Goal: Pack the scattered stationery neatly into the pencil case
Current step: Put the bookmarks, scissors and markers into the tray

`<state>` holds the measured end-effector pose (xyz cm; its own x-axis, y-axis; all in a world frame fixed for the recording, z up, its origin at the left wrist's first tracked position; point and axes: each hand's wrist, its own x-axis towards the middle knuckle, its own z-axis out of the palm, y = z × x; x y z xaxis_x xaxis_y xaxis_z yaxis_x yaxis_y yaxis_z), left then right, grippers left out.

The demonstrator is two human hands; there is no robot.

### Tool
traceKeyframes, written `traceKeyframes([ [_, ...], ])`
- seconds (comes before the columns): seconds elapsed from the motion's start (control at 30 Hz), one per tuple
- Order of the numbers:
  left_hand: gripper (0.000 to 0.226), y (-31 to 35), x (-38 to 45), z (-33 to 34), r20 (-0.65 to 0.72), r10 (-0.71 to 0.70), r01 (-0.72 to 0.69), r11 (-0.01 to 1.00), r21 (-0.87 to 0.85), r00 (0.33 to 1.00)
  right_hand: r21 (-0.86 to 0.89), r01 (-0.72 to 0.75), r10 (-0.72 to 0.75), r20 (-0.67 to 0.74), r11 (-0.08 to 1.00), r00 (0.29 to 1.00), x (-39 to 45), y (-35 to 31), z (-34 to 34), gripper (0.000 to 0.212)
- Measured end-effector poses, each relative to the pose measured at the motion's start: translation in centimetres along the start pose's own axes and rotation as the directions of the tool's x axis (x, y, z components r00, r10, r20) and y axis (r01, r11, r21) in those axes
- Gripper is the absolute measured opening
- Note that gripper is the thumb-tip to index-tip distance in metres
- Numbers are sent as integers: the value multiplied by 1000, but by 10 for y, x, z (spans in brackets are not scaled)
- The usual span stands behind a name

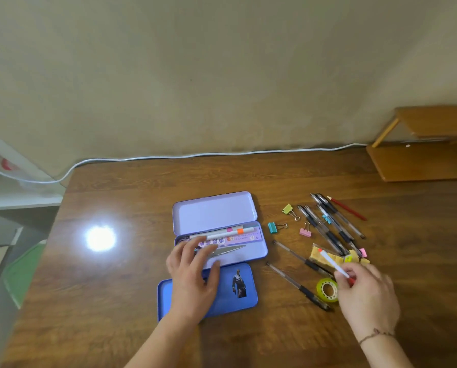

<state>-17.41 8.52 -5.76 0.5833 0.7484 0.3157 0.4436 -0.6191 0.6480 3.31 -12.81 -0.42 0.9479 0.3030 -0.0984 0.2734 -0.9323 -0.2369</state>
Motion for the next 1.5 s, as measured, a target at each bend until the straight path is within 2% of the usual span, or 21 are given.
traceKeyframes([
  [0.07,28,14,-3,-3,108,18,-3,991,-131,994,280,28,-22,-23,960,999,-9,-17,-12,8],
  [0.1,31,23,-3,-6,195,-7,48,977,-206,981,484,11,-24,21,875,999,-15,-29,-14,6],
  [0.17,31,44,-3,-10,368,-64,197,921,-336,928,828,-154,-44,210,539,977,-28,-57,-16,4],
  [0.23,24,62,-2,-11,435,-77,288,849,-443,897,916,-343,-114,371,210,922,-37,-78,-13,10],
  [0.27,23,68,-2,-11,417,-95,309,819,-483,904,908,-401,-146,415,117,898,-39,-86,-12,14],
  [0.37,21,70,1,-15,337,-182,353,746,-565,924,872,-490,-240,478,12,845,-43,-100,-8,25],
  [0.43,21,63,4,-18,309,-188,340,744,-575,932,864,-503,-302,485,19,821,-44,-102,-5,26],
  [0.5,21,53,7,-22,278,-158,291,786,-546,948,857,-514,-322,494,28,808,-42,-101,-1,27],
  [0.6,21,40,11,-27,250,-143,256,819,-513,958,872,-488,-297,475,32,829,-31,-94,3,40],
  [0.67,24,30,14,-29,234,-126,225,857,-464,964,899,-386,-309,435,207,846,-22,-91,7,50],
  [0.73,30,20,17,-30,223,-113,197,894,-403,968,863,-228,-328,398,451,857,-14,-91,12,36],
  [0.8,34,13,20,-31,218,-113,185,918,-349,970,757,24,-389,308,653,868,-4,-94,18,13],
  [0.87,30,7,23,-29,229,-142,212,925,-316,963,572,336,-523,197,748,829,4,-101,24,14],
  [0.93,25,0,25,-26,253,-194,264,922,-284,948,398,569,-644,76,719,761,11,-109,32,14],
  [1.0,24,-10,29,-23,219,-189,242,938,-248,957,271,686,-709,-21,675,705,20,-115,44,12],
  [1.1,34,-28,33,-13,84,-124,132,987,-90,989,163,704,-708,-39,692,705,31,-123,61,10],
  [1.2,33,-36,39,-6,12,-203,203,978,39,979,68,715,-714,-39,696,699,35,-130,77,11],
  [1.3,25,-38,43,0,24,-193,190,978,91,981,29,741,-739,-55,671,671,32,-137,85,10],
  [1.4,16,-42,45,4,59,-173,164,978,126,983,-38,773,-774,-60,633,631,26,-139,87,20],
  [1.43,13,-44,46,5,68,-158,147,979,145,985,-41,767,-768,-64,640,637,25,-138,86,23],
  [1.5,8,-47,48,7,85,-112,95,979,178,990,-24,715,-715,-75,698,695,25,-135,82,26],
])
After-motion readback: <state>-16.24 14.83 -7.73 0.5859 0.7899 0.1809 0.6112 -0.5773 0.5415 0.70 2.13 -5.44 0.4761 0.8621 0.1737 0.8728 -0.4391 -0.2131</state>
